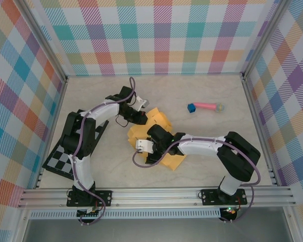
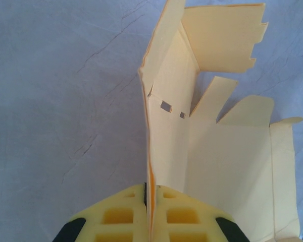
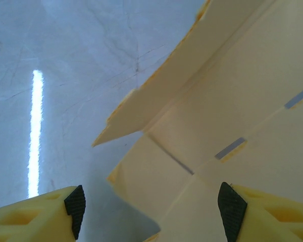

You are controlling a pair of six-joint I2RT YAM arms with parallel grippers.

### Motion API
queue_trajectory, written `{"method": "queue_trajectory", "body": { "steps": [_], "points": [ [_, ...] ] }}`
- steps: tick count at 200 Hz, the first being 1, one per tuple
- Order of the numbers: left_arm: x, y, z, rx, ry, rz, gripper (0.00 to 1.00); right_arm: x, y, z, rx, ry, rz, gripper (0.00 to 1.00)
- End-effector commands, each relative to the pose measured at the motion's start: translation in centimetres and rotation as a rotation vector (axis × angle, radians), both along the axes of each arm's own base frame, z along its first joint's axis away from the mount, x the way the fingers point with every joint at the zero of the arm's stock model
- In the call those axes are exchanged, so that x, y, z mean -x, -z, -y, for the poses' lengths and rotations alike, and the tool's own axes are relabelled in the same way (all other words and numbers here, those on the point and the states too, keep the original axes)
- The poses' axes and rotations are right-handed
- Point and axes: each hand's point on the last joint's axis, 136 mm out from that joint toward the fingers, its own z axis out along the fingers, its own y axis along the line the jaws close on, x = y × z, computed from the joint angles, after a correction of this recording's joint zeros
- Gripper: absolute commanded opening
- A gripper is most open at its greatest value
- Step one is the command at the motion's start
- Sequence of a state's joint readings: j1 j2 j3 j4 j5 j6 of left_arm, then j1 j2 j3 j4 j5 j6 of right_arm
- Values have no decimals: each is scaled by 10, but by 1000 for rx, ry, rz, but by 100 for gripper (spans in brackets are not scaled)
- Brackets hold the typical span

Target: Fold the paper box

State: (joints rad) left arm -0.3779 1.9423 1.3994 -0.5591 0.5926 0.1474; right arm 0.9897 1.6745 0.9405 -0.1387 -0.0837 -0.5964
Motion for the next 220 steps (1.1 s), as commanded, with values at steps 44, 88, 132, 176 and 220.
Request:
{"method": "queue_trajectory", "body": {
  "steps": [44, 88, 132, 176, 220],
  "points": [
    [-3, -2, -5, 2, -28, -45, 3, -13, 25, -14, 69, 125, 140, 66],
    [-3, 1, -9, -27, -15, -38, 3, -32, 16, -1, 69, 241, 229, 57],
    [-3, -2, -14, -57, 3, 6, 3, -33, 14, 10, 41, 307, 150, 48],
    [-5, -6, -17, -80, 12, 50, 2, -26, -9, 8, -45, 325, -94, 46],
    [-8, -8, -15, -85, 2, 68, 2, -28, -11, 0, -43, 332, -284, 45]
  ]
}}
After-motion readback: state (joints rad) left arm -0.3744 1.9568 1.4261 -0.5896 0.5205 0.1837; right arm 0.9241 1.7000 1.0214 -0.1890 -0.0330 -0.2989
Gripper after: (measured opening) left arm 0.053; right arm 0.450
